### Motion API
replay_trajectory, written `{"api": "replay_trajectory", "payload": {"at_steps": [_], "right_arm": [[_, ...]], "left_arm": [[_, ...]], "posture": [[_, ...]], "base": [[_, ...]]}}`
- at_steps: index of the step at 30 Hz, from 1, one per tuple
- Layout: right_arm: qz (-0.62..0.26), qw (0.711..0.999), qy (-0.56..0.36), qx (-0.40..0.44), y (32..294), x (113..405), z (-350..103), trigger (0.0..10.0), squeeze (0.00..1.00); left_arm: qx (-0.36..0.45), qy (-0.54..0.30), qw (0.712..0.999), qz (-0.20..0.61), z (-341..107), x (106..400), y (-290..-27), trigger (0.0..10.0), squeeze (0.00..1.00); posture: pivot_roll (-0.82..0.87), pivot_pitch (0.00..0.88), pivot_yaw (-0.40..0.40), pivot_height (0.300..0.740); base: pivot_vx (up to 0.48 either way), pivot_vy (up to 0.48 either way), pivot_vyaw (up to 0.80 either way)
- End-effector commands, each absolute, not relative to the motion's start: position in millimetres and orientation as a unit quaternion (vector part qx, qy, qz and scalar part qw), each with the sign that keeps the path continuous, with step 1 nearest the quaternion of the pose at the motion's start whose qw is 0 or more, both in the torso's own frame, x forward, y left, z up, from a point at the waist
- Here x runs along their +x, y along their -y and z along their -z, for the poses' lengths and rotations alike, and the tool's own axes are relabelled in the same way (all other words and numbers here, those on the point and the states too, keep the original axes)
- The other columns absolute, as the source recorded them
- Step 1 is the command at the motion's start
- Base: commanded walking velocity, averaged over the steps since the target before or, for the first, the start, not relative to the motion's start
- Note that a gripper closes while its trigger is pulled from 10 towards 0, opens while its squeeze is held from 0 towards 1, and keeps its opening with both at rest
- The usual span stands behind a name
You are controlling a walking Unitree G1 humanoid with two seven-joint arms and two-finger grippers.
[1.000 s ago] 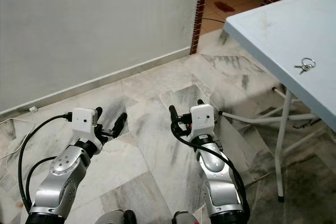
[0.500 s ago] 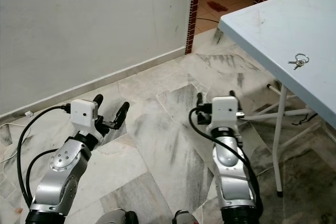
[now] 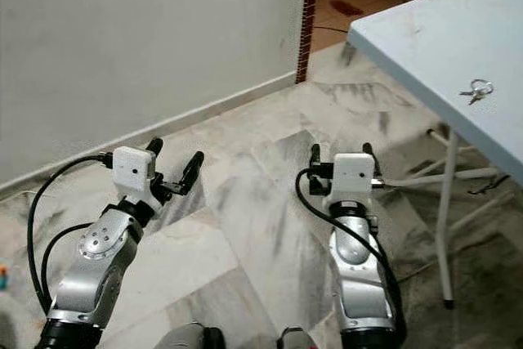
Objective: Hang keys on a hook
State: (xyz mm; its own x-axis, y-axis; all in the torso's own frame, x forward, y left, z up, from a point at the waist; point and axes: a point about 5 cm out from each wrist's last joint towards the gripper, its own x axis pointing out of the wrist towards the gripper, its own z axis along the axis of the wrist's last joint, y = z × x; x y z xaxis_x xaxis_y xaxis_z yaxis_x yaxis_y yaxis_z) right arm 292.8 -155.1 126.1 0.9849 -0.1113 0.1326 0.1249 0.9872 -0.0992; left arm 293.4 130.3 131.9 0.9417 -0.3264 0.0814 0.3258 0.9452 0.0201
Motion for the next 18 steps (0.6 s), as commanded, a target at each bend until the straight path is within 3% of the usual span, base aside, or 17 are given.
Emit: {"api": "replay_trajectory", "payload": {"at_steps": [1,18], "right_arm": [[0.071,0.994,0.06,-0.059,159.8,290.4,-124.9,10.0,0.0],[0.078,0.993,0.063,-0.064,161.8,291.2,-128.9,10.0,0.0]], "left_arm": [[0.003,0.04,0.985,0.17,-131.7,290.7,-129.5,10.0,0.0],[-0.017,0.034,0.987,0.158,-132.2,295.7,-126.9,10.0,0.0]], "posture": [[-0.09,0.176,0.107,0.74],[-0.1,0.177,0.088,0.74]], "base": [[0.0,0.0,-0.76],[0.0,0.0,-0.76]]}}
